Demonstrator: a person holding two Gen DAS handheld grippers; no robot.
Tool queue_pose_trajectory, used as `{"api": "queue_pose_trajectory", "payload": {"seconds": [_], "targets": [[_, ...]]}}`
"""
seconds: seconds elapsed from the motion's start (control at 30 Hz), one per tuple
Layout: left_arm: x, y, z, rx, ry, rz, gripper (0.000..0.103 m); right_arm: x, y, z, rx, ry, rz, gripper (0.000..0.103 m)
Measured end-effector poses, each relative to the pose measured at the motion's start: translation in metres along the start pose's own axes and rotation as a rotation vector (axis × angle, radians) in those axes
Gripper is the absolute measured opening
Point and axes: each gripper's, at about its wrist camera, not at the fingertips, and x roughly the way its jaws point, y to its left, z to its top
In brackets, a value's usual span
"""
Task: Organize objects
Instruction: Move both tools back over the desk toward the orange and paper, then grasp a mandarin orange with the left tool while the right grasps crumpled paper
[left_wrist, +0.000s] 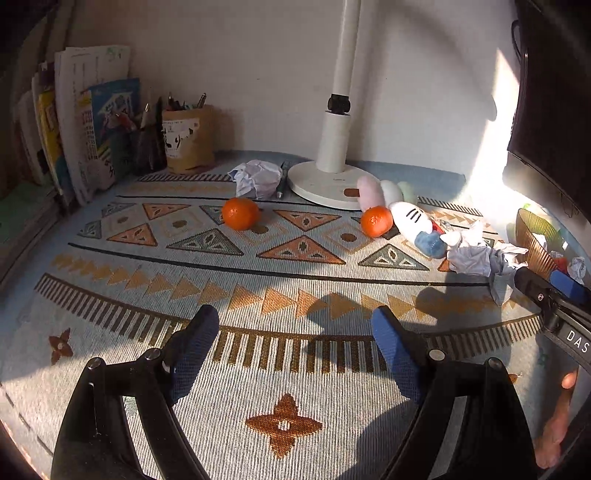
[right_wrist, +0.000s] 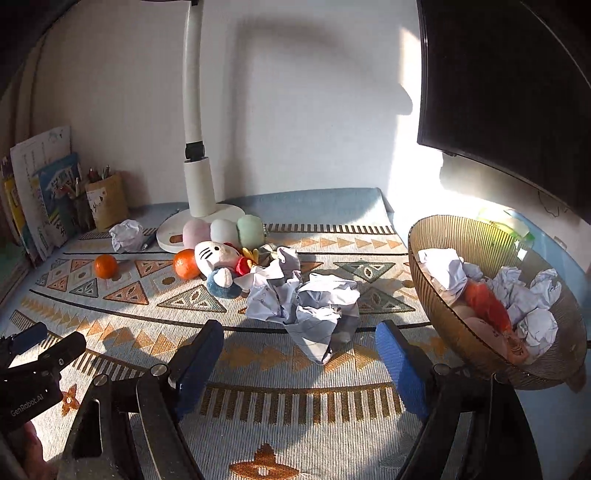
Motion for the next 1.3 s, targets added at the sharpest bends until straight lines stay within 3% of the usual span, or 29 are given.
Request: {"api": "queue_pose_trajectory", "payload": {"seconds": [0.17,0.37,0.43,0.53,0.57,0.63,0.77,0.87,0.97,1.0,1.03,1.3], "targets": [[0.004,0.007,0.000,-0.030,0.027,-0.010,0.084,0.018,-0.027,-0.003,0.105,0.074,-0.011,0.083],[0.009,0.014,0.003,-0.047,0.066,-0.065,0.084,0.025,-0.023,0.002,0.088,0.110,0.002,0.083],[0.015,0.022,0.016,-0.039,0.116,-0.108,0.084,0.031,-0.021,0.008,0.069,0.134,0.014,0.083],[0.028,0.049,0.052,-0.082,0.129,-0.155,0.084,0.041,-0.020,0.017,0.045,0.146,-0.011,0.083],[0.037,0.055,0.064,-0.081,0.135,-0.154,0.084,0.044,-0.021,0.018,0.046,0.150,-0.015,0.083],[0.061,0.062,0.080,-0.060,0.126,-0.074,0.084,0.051,-0.025,0.019,0.067,0.161,-0.006,0.083],[0.120,0.064,0.091,-0.019,0.189,-0.017,0.083,0.063,-0.027,0.018,0.071,0.180,-0.017,0.082],[0.143,0.069,0.094,-0.052,0.211,-0.004,0.075,0.071,-0.021,0.018,0.040,0.190,-0.009,0.081],[0.150,0.066,0.094,-0.058,0.218,-0.023,0.059,0.076,-0.019,0.017,0.033,0.200,0.013,0.060],[0.149,0.063,0.094,-0.036,0.213,-0.024,0.042,0.077,-0.018,0.016,0.030,0.202,0.013,0.058],[0.148,0.059,0.093,-0.019,0.215,-0.028,0.037,0.075,-0.018,0.016,0.025,0.194,0.008,0.054],[0.093,0.028,0.076,0.057,0.145,-0.103,0.036,0.042,-0.021,0.012,0.028,0.128,0.063,0.049]]}}
